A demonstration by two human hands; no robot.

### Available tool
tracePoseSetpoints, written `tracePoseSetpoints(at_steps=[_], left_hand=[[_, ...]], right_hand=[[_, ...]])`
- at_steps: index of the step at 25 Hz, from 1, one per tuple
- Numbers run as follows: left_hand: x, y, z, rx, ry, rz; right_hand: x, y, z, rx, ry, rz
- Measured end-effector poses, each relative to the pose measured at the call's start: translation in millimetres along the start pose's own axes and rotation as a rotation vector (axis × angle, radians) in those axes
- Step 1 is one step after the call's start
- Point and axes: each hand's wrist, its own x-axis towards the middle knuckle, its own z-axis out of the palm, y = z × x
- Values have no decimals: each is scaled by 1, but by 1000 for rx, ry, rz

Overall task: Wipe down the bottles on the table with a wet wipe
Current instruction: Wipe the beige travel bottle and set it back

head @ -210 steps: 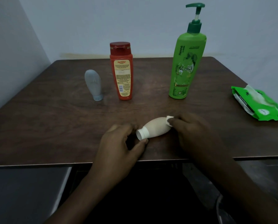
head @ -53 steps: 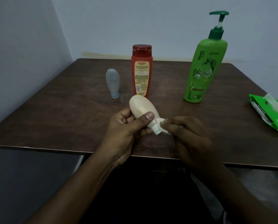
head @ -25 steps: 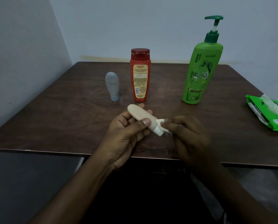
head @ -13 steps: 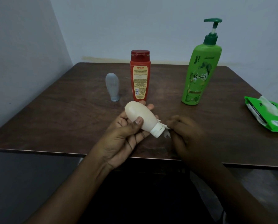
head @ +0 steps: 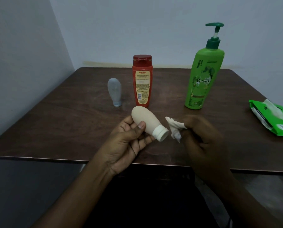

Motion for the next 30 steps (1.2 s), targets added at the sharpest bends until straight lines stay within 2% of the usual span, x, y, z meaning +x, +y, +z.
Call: tracePoseSetpoints(at_steps=[2, 4, 6, 10, 12, 16, 18, 21, 25, 27, 30], left_hand=[[1, 0, -2, -12, -29, 2], [1, 0, -3, -24, -50, 9], [0, 1, -4, -37, -58, 10], [-1, 1, -3, -53, -33, 17], [0, 1, -1, -66, 0, 20], [-1, 2, 1, -87, 47, 18], [-1, 2, 3, -75, 64, 19], [-1, 2, 4, -98, 88, 7], [0, 4, 4, -104, 98, -13], [-2, 4, 5, -98, 86, -23], [0, 4, 6, -113, 102, -31]], right_hand=[[-1, -6, 4, -50, -25, -87], [3, -7, 7, 4, -76, -12], [9, -7, 2, 193, -169, 237], [12, -6, -4, 741, -359, 807], [9, -4, 1, 823, -358, 883], [4, -11, 15, 678, -3, 723], [-1, -16, 21, 677, 79, 625], [-13, -21, 24, 350, 84, 342], [-18, -23, 21, -177, 123, -276], [-14, -17, 27, -340, 70, -377], [-14, -11, 34, -428, 42, -304]])
